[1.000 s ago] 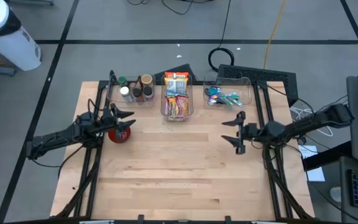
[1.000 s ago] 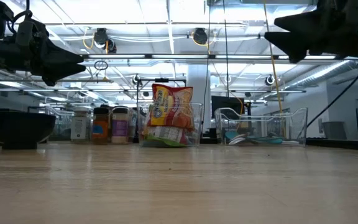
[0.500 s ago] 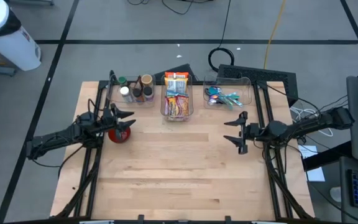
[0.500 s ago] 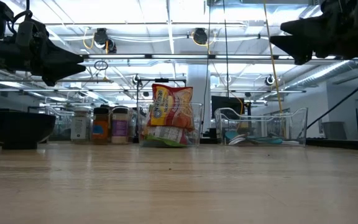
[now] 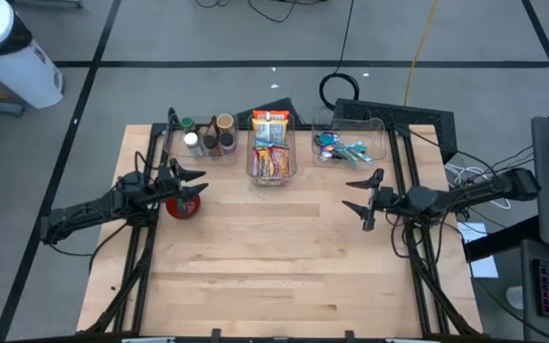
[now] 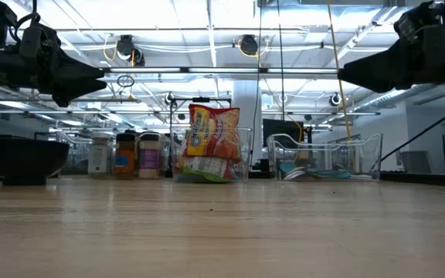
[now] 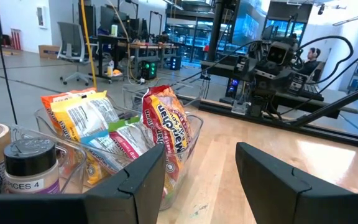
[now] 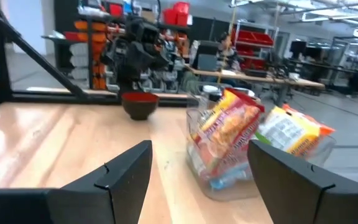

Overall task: Pick & Place Food Item
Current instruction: Return to Home Position

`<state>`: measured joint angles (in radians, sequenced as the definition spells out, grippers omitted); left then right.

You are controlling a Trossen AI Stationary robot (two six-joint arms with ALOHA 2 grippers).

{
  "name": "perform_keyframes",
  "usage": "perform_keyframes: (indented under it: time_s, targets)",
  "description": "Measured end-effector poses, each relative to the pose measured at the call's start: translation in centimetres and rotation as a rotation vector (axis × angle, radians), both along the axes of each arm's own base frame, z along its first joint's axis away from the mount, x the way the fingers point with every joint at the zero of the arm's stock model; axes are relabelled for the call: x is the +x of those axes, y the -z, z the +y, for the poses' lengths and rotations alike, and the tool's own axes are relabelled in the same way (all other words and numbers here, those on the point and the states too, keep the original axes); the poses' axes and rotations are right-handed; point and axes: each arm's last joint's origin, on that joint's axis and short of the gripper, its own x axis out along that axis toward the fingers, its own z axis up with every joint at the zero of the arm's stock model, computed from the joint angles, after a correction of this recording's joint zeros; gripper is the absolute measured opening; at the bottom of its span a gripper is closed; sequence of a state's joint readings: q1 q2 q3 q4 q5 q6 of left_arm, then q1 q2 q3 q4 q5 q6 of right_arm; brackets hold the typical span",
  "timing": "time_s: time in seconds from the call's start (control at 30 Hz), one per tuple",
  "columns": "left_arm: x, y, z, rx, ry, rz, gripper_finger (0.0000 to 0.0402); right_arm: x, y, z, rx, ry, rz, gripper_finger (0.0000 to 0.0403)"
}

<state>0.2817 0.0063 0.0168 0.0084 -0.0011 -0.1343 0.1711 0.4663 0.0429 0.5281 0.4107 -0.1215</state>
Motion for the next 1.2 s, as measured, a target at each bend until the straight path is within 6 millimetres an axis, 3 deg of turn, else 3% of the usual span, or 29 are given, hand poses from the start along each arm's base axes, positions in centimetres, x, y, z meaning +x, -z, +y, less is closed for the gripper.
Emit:
perform_keyframes:
  time_s: [1.2]
  targets:
    - [0.0, 0.0, 0.0, -0.030, 0.000, -0.007, 0.0200, -2.6, -1.1, -0.4, -0.081, -0.007, -0.093, 0.0256]
